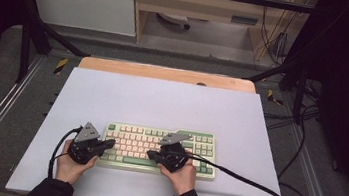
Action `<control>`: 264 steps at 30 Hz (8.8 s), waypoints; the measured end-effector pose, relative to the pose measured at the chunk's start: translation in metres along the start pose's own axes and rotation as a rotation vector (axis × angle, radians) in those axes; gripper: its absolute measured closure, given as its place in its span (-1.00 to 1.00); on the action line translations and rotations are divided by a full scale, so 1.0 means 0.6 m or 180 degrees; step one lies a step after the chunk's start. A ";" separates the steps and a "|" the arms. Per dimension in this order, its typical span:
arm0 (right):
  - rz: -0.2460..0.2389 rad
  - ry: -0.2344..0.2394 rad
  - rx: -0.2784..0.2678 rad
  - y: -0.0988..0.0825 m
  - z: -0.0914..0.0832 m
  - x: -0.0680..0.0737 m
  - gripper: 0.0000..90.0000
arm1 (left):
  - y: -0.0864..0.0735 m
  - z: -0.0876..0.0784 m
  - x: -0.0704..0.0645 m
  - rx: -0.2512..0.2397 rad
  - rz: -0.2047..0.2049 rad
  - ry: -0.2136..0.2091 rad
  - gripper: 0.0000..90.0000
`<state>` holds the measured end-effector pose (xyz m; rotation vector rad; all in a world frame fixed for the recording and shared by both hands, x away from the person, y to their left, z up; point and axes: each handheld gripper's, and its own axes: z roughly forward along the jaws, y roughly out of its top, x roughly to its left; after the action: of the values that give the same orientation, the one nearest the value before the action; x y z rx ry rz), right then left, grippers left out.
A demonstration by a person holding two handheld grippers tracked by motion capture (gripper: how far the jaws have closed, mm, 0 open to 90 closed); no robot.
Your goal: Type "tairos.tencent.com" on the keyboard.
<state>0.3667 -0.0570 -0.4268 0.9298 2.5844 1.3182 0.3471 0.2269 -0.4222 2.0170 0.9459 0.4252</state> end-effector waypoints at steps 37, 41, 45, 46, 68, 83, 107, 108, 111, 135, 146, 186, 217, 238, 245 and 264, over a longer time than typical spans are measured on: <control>-0.0089 -0.0071 0.0038 -0.001 -0.019 -0.005 1.00 | 0.001 0.001 -0.001 -0.0001 0.0007 -0.0002 1.00; -0.0085 -0.0085 0.0032 -0.003 -0.033 -0.010 1.00 | 0.001 0.001 -0.002 -0.0001 0.0015 -0.0005 1.00; -0.0061 -0.0119 0.0006 -0.010 -0.048 -0.017 1.00 | 0.002 0.002 -0.003 -0.0001 0.0012 -0.0013 1.00; -0.0057 -0.0129 -0.0008 -0.011 -0.051 -0.019 1.00 | 0.002 0.002 -0.004 -0.0002 0.0009 -0.0014 1.00; 0.0099 -0.0257 -0.0073 -0.052 -0.111 -0.056 1.00 | 0.010 0.011 -0.022 -0.0007 0.0059 -0.0090 1.00; 0.0216 -0.0279 -0.0132 -0.073 -0.132 -0.066 1.00 | 0.015 0.041 -0.049 0.0108 0.0166 -0.0205 1.00; 0.0209 -0.0299 -0.0147 -0.076 -0.135 -0.068 1.00 | 0.014 0.062 -0.065 0.0186 0.0260 -0.0277 1.00; 0.0210 -0.0298 -0.0149 -0.076 -0.135 -0.068 1.00 | 0.014 0.062 -0.065 0.0189 0.0267 -0.0274 1.00; 0.0209 -0.0301 -0.0150 -0.077 -0.135 -0.069 1.00 | 0.014 0.060 -0.066 0.0181 0.0269 -0.0269 1.00; 0.0229 -0.0300 -0.0135 -0.080 -0.135 -0.071 1.00 | 0.019 0.034 -0.048 0.0077 0.0182 -0.0214 1.00; 0.0225 -0.0302 -0.0127 -0.080 -0.133 -0.071 1.00 | 0.036 0.031 -0.034 0.0051 0.0120 -0.0147 1.00; 0.0225 -0.0301 -0.0133 -0.080 -0.134 -0.071 1.00 | 0.043 0.080 -0.023 0.0189 0.0112 -0.0046 1.00; 0.0215 -0.0284 -0.0175 -0.076 -0.139 -0.066 1.00 | 0.024 0.041 -0.021 0.0098 0.0087 -0.0125 1.00; 0.0106 -0.0164 -0.0138 -0.051 -0.112 -0.040 1.00 | 0.004 0.013 -0.012 0.0056 0.0025 -0.0105 1.00; 0.0053 -0.0102 -0.0126 -0.030 -0.088 -0.025 1.00 | 0.002 0.011 -0.010 0.0050 0.0014 -0.0101 1.00; 0.0016 0.0001 -0.0058 -0.003 -0.007 -0.003 1.00 | 0.002 0.011 -0.008 0.0033 -0.0005 -0.0105 1.00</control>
<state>0.3657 -0.0615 -0.4257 0.9341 2.5674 1.3409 0.3487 0.2192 -0.4250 2.0267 0.9312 0.3858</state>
